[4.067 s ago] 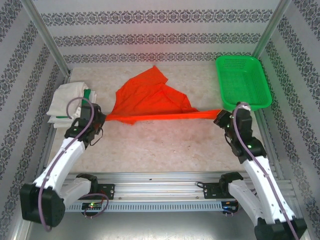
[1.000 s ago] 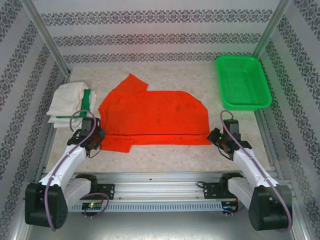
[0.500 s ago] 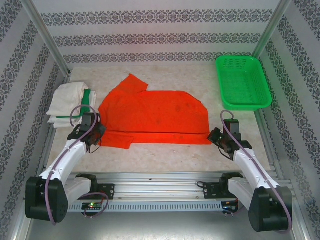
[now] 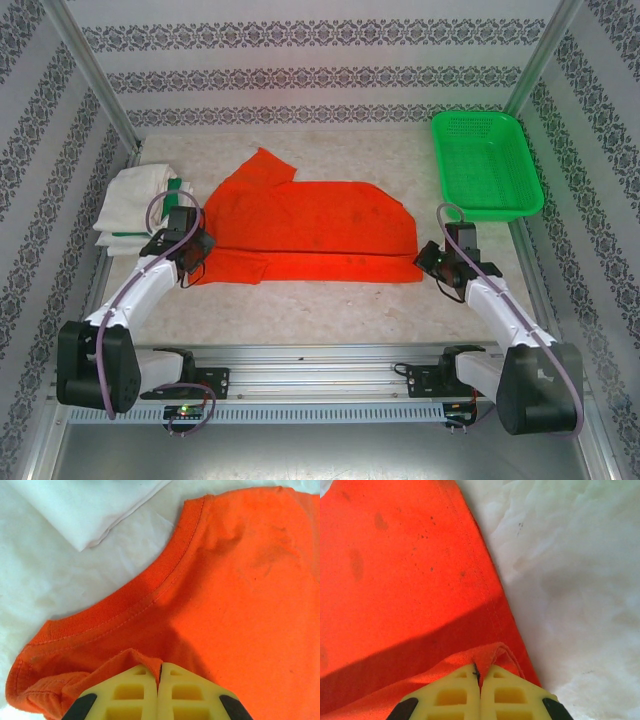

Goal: Fold and stack the t-shirts

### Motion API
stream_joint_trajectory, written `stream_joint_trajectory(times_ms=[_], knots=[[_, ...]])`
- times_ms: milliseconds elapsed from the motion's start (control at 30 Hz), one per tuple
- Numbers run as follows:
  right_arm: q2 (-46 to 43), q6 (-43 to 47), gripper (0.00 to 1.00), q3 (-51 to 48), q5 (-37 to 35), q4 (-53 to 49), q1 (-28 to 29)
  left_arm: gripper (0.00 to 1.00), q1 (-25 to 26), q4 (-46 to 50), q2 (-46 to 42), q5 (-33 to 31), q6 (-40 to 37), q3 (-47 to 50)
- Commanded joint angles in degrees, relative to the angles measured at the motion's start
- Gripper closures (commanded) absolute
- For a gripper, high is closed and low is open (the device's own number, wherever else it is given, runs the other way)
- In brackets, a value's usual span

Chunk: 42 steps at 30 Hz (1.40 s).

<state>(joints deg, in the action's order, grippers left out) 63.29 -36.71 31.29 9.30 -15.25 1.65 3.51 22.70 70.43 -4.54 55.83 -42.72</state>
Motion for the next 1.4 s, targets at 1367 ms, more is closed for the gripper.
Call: stream_joint_trajectory(times_ms=[1367], knots=[[18.4,2.3,1.0,9.6,-2.2,6.4,0.9,1.0,-1.5,-6.4,18.6,-1.7,-6.5,-12.0]])
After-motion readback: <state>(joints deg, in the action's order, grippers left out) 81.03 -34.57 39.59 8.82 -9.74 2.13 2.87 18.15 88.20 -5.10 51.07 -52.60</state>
